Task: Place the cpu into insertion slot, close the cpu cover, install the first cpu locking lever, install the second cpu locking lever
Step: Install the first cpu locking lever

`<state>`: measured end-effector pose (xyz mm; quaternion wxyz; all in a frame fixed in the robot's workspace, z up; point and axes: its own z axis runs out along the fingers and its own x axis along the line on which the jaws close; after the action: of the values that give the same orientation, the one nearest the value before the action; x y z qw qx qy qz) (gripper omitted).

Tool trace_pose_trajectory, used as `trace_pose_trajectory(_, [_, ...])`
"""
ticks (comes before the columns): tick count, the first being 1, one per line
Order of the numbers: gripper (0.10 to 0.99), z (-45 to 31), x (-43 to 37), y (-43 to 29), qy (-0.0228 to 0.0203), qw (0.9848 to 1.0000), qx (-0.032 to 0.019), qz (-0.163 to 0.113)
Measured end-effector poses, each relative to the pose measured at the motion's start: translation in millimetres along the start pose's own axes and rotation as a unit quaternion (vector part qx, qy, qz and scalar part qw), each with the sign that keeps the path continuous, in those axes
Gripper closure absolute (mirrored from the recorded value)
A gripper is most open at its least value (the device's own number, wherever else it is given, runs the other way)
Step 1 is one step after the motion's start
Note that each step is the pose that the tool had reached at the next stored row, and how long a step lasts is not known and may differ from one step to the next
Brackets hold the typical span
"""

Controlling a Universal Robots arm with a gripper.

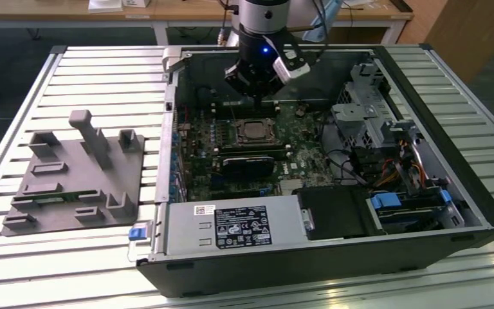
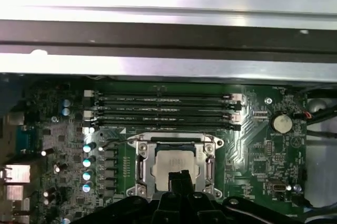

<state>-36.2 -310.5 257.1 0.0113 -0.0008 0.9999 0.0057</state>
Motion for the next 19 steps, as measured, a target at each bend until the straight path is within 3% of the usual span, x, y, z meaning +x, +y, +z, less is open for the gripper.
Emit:
trace_pose_trajectory(5, [0.980, -0.2, 12.4, 0.1, 0.0000, 1.0000, -0.0001, 0.000])
trace_pose_trajectory(13, [0.980, -0.7, 38.7, 0.1, 0.0000, 1.0000, -0.0003, 0.000])
trace_pose_trajectory(19, [0.980, -0.9, 51.0, 0.1, 0.0000, 1.0000, -0.0002, 0.000])
